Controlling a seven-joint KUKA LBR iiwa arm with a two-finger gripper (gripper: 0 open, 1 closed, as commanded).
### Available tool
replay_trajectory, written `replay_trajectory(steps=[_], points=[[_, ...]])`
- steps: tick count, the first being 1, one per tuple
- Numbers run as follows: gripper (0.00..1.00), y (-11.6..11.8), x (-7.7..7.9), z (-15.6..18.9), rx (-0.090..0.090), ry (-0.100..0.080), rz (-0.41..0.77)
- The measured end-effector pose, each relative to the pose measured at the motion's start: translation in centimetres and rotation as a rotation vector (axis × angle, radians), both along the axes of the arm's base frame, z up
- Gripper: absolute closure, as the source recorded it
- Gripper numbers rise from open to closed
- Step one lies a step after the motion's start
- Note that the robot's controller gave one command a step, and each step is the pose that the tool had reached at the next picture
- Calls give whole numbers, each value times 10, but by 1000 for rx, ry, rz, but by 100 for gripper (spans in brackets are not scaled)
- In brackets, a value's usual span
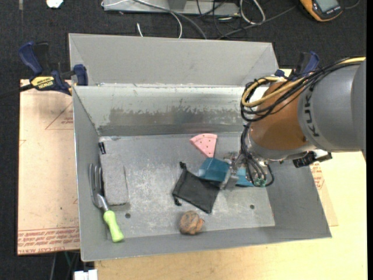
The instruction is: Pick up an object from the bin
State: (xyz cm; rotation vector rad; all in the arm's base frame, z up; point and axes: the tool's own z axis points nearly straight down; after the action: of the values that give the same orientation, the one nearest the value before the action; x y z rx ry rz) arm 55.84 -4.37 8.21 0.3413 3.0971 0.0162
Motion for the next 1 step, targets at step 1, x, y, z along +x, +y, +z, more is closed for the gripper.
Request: replay_trajectory(steps=[1], points=[[100,0,0,0,0,0,0]])
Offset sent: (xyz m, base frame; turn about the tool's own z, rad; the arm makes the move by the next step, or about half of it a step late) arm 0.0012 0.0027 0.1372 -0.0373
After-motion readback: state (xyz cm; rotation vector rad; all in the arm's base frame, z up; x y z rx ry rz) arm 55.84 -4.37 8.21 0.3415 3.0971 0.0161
